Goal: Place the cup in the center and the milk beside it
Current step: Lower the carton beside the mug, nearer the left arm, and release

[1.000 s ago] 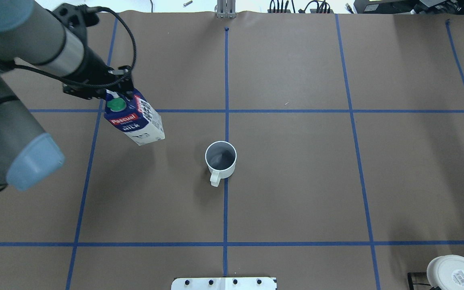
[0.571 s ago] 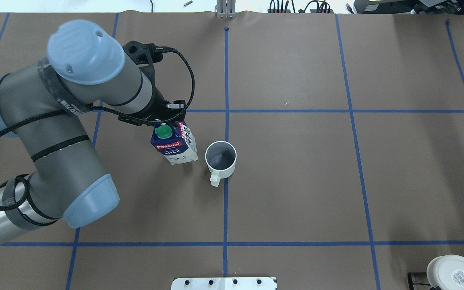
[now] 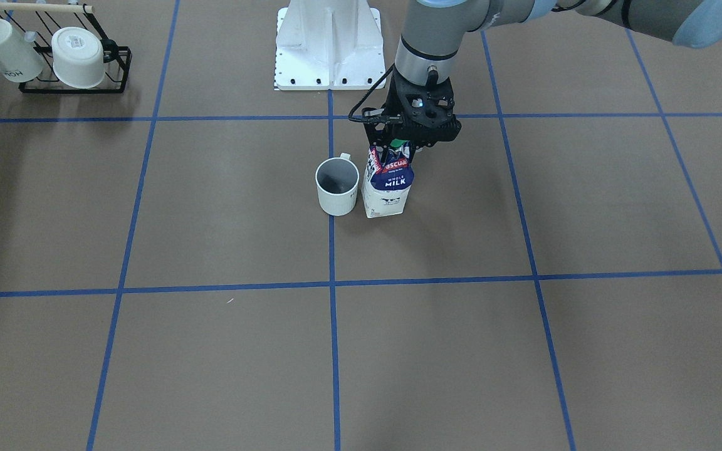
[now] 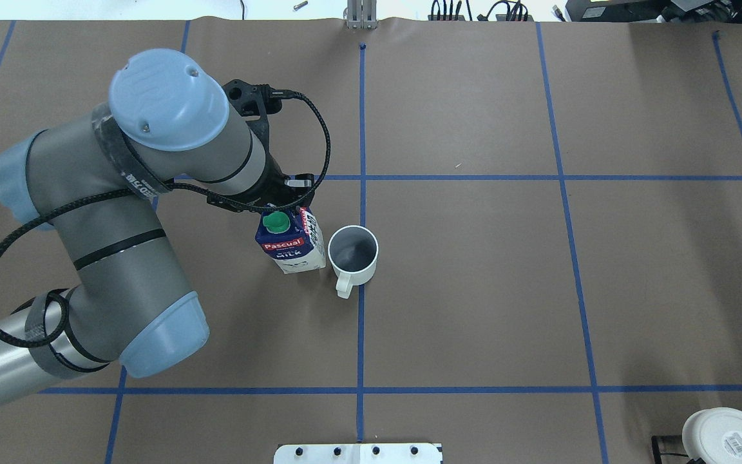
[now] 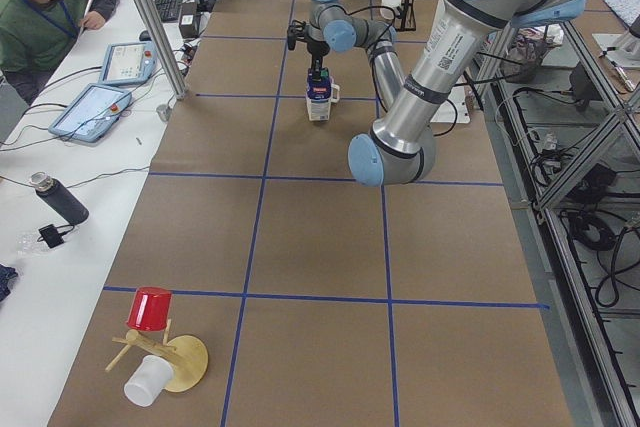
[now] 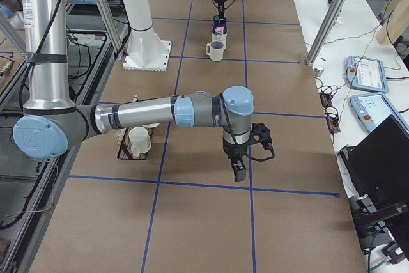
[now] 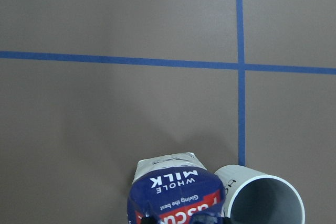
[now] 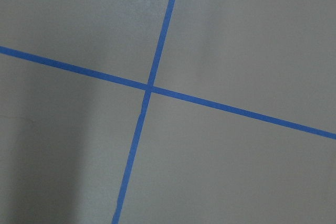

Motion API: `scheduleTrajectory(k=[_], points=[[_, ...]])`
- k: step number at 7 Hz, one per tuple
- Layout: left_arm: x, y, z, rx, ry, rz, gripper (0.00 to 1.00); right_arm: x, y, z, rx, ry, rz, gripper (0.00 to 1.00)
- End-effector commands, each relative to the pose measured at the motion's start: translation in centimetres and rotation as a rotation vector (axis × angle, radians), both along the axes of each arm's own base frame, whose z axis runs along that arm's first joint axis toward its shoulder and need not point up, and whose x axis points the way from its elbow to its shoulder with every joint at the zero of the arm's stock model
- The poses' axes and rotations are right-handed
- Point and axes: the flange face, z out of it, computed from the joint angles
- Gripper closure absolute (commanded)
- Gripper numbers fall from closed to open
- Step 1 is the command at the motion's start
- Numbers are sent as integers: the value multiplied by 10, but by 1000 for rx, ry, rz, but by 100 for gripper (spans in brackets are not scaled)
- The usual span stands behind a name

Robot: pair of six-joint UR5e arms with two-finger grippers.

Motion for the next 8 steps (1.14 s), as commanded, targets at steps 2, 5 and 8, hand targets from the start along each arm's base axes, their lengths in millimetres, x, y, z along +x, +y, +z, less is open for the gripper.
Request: scheduleTrajectory(k=[2, 5, 8], points=[[1, 5, -3, 8, 6, 9, 2, 0, 2, 2, -3, 0, 0, 0], [-26, 11, -23, 35, 43, 1, 2, 0, 2, 1, -9, -2, 10, 0], [-95, -31, -18, 128, -74, 5, 2, -1, 19, 19, -50, -13, 12, 0]])
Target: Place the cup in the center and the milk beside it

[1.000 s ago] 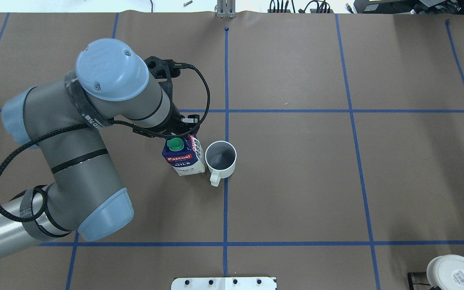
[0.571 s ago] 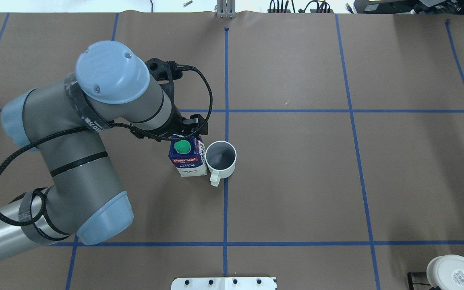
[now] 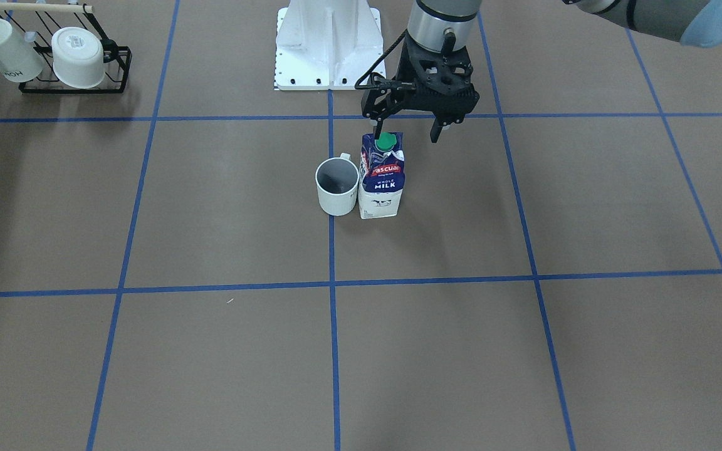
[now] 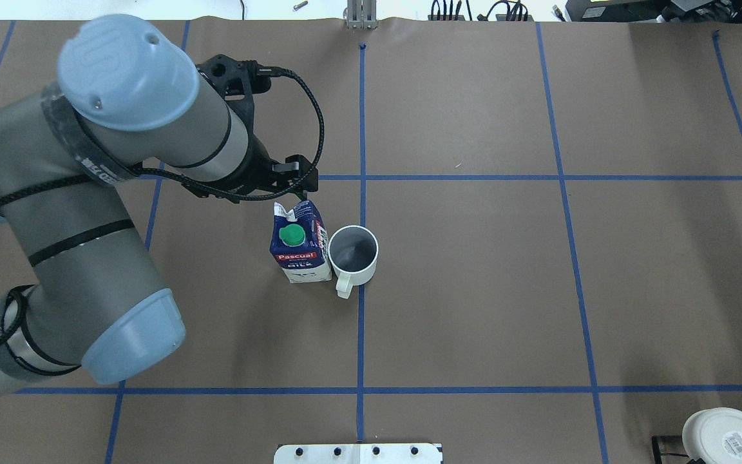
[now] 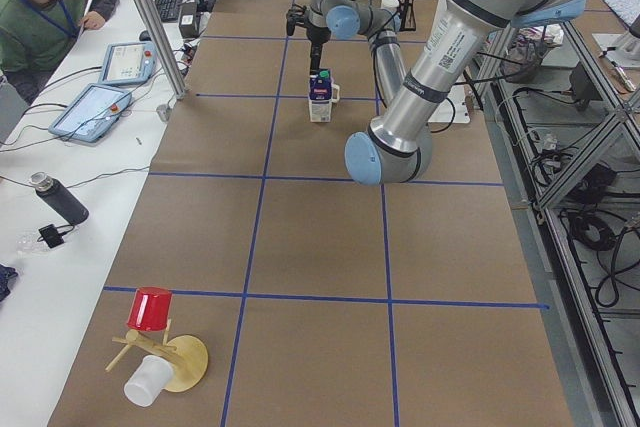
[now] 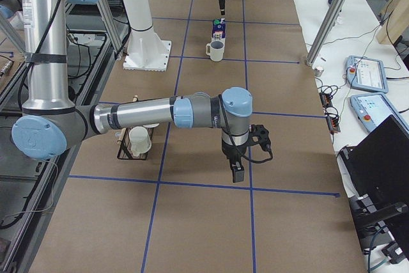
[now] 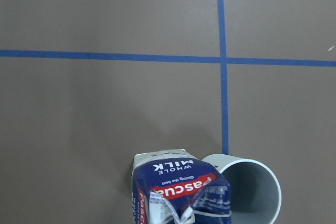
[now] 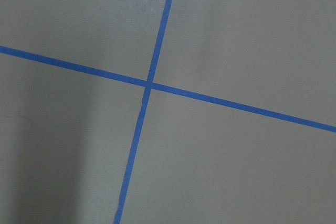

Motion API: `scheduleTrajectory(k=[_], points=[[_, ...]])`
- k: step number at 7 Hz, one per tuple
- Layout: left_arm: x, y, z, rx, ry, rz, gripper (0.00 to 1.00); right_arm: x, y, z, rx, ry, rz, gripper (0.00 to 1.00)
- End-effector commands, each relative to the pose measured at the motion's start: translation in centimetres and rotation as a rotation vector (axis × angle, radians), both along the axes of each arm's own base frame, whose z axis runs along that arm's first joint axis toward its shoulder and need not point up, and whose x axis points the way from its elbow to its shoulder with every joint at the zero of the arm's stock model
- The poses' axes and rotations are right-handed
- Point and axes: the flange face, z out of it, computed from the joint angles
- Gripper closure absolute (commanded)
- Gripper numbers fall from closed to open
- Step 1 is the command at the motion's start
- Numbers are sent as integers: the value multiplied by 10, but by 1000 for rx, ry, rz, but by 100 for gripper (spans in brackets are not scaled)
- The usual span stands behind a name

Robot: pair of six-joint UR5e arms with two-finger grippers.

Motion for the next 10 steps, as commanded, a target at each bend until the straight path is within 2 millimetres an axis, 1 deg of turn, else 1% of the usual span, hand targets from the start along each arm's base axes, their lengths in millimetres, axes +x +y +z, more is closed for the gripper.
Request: scheduleTrajectory(k=[1, 2, 3, 4, 5, 6, 7, 8, 9, 10], points=[[-61, -42, 38, 92, -111, 66, 2, -1, 20, 21, -44, -6, -1, 0], [-128, -73, 81, 102, -117, 136, 2, -1, 25, 26, -59, -6, 0, 0], [-204, -96, 147, 122, -139, 210, 2, -1, 36, 37, -82, -8, -1, 0], [-271, -109, 217, 115, -181, 246, 2, -1, 44, 43, -97, -8, 1, 0], [-319, -106, 290, 95, -228, 295, 2, -1, 49, 51, -115, -13, 1, 0], [-362, -96, 372, -23, -241, 292, 2, -5, 51, 58, -135, -55, 1, 0], [-371, -87, 426, -129, -247, 293, 2, -9, 52, 67, -156, -112, 0, 0], [-391, -85, 449, -128, -248, 256, 2, -9, 53, 69, -160, -116, -1, 0], [-396, -57, 483, -158, -243, 256, 2, -10, 53, 68, -158, -118, -2, 0], [-401, -29, 504, -121, -241, 262, 2, -10, 53, 67, -155, -118, -3, 0]])
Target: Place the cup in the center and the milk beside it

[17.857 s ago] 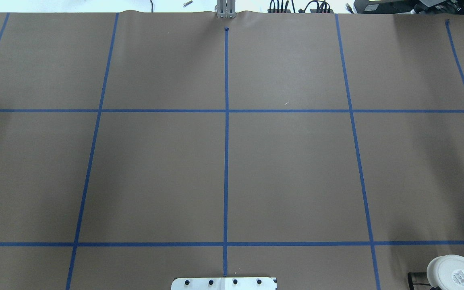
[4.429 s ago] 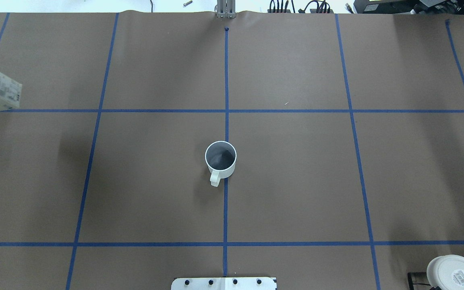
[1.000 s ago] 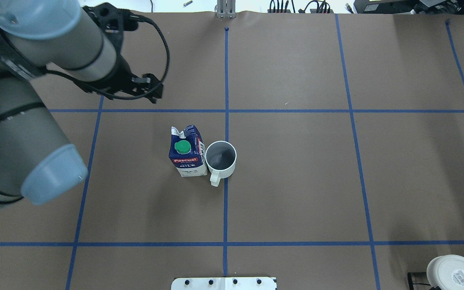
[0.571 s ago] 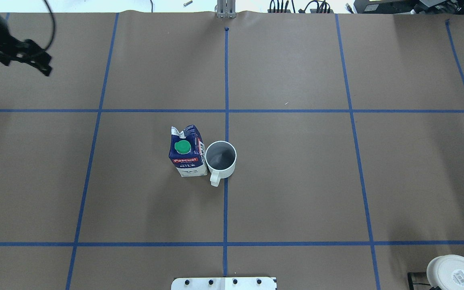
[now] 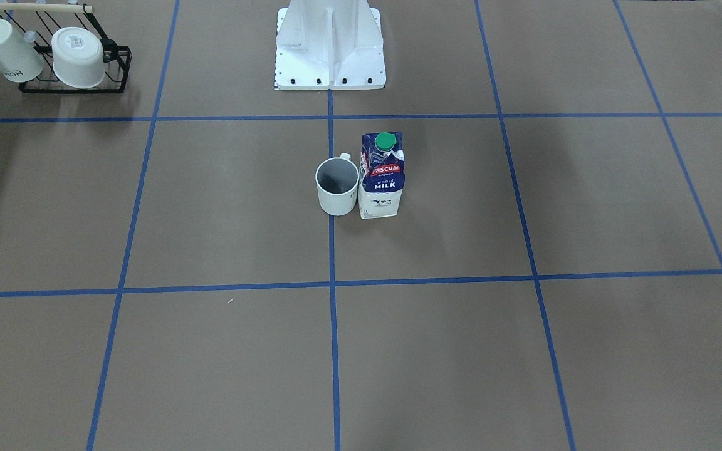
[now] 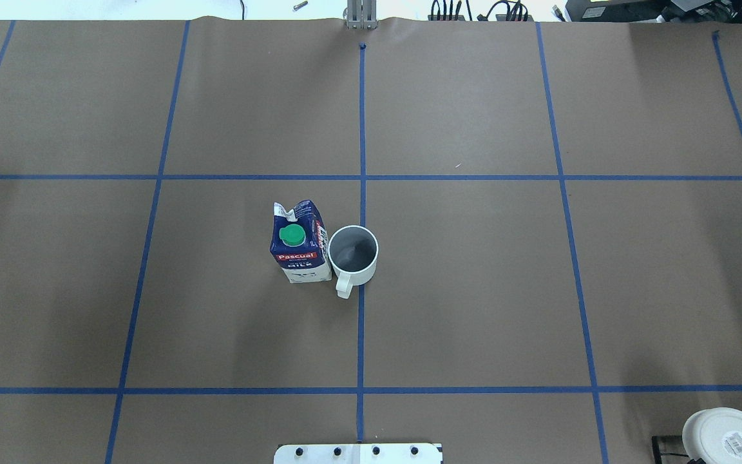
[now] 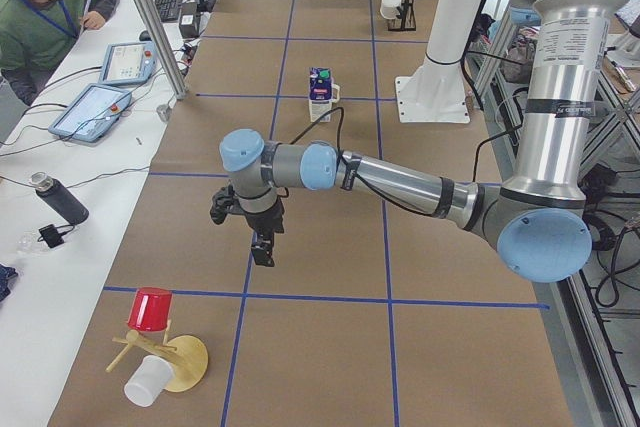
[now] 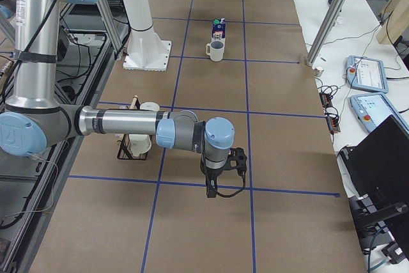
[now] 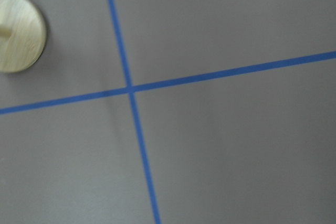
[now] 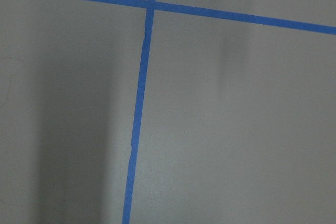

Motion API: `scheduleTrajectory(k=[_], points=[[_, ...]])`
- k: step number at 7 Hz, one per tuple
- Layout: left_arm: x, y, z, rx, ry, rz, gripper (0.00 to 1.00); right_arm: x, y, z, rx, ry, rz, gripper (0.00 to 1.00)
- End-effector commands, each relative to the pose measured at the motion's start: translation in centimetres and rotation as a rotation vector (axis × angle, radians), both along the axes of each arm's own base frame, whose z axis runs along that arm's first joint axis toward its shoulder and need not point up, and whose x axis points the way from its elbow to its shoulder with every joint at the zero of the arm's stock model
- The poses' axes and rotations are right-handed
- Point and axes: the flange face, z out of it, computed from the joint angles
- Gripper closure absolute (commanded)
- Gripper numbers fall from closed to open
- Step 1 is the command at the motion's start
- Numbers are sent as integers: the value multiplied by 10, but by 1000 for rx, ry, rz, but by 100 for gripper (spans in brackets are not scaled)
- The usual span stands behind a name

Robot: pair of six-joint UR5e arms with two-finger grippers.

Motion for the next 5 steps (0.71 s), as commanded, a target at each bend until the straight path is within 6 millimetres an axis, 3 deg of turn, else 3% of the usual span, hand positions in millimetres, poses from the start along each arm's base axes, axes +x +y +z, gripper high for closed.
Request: scheduleTrajectory(k=[1, 3, 4, 5], points=[[-14, 58, 47, 21, 53, -13, 2, 0, 0, -2, 7, -4, -2, 0], [-29, 93, 36, 27, 129, -58, 2, 0, -1, -4, 12, -4, -3, 0], [-29, 94, 42, 11, 128, -64, 2, 0, -2, -6, 16, -5, -3, 0], [-30, 91, 34, 34, 125, -61, 2, 0, -3, -8, 20, -5, -3, 0]])
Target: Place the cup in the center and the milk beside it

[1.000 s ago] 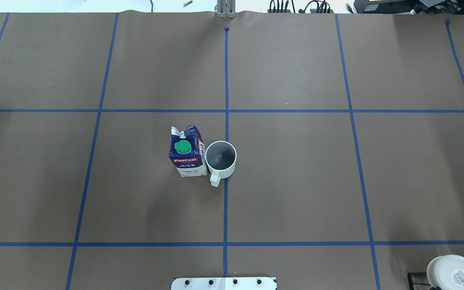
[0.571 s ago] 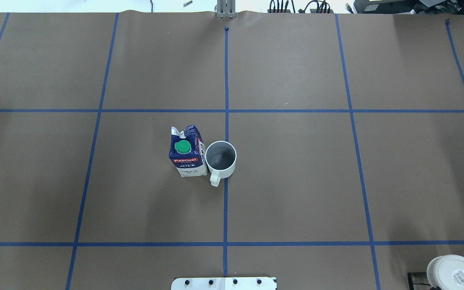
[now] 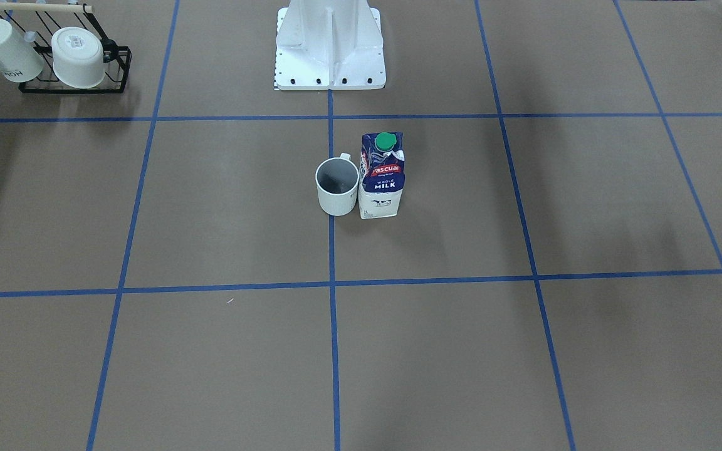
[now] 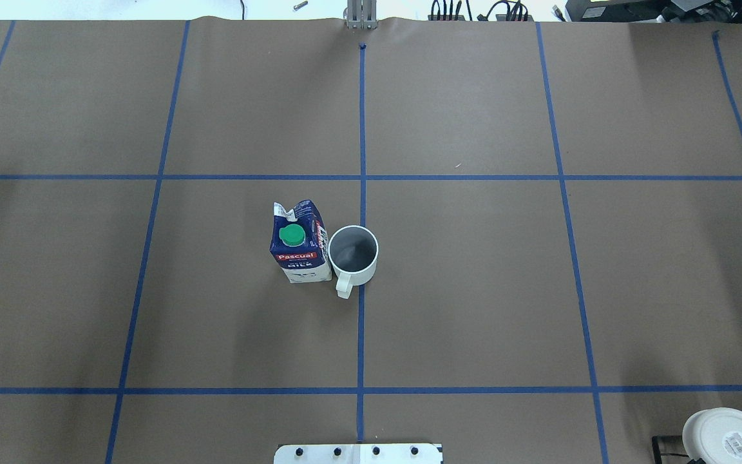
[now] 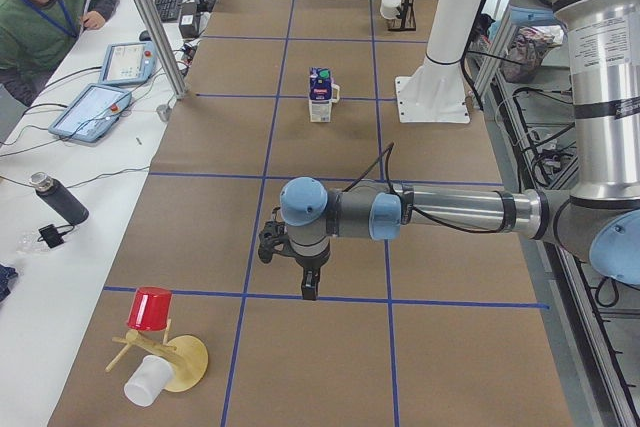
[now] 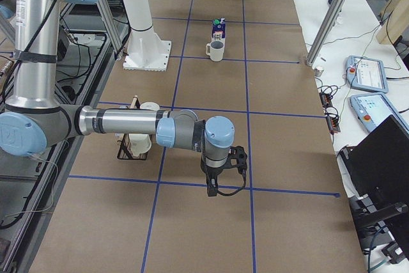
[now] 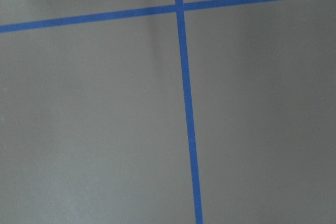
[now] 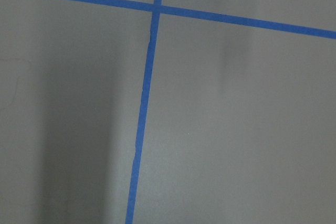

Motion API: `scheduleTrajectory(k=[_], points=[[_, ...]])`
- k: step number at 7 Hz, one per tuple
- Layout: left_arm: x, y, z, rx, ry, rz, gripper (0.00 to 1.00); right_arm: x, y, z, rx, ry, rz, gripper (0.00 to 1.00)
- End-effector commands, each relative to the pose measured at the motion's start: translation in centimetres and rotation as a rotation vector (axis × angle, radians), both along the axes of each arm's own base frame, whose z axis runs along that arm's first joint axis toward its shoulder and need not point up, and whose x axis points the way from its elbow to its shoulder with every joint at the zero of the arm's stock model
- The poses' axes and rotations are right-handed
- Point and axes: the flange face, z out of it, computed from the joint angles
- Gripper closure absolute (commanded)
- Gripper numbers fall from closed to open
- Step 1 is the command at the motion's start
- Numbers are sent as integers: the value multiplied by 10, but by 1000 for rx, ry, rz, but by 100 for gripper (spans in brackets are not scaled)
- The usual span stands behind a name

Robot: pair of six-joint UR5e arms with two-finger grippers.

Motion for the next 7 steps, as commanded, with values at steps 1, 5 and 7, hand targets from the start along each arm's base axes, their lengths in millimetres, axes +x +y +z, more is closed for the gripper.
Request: scheduleTrajectory(k=[1, 5, 7], points=[[-1, -8, -13, 34, 1, -2, 2, 0, -3, -4, 8, 0, 0, 0], [-2, -9, -11, 77, -2, -4, 2, -1, -5, -6, 16, -5, -5, 0], [-2, -7, -11, 75, -2, -5, 2, 0, -2, -4, 12, -5, -4, 0]])
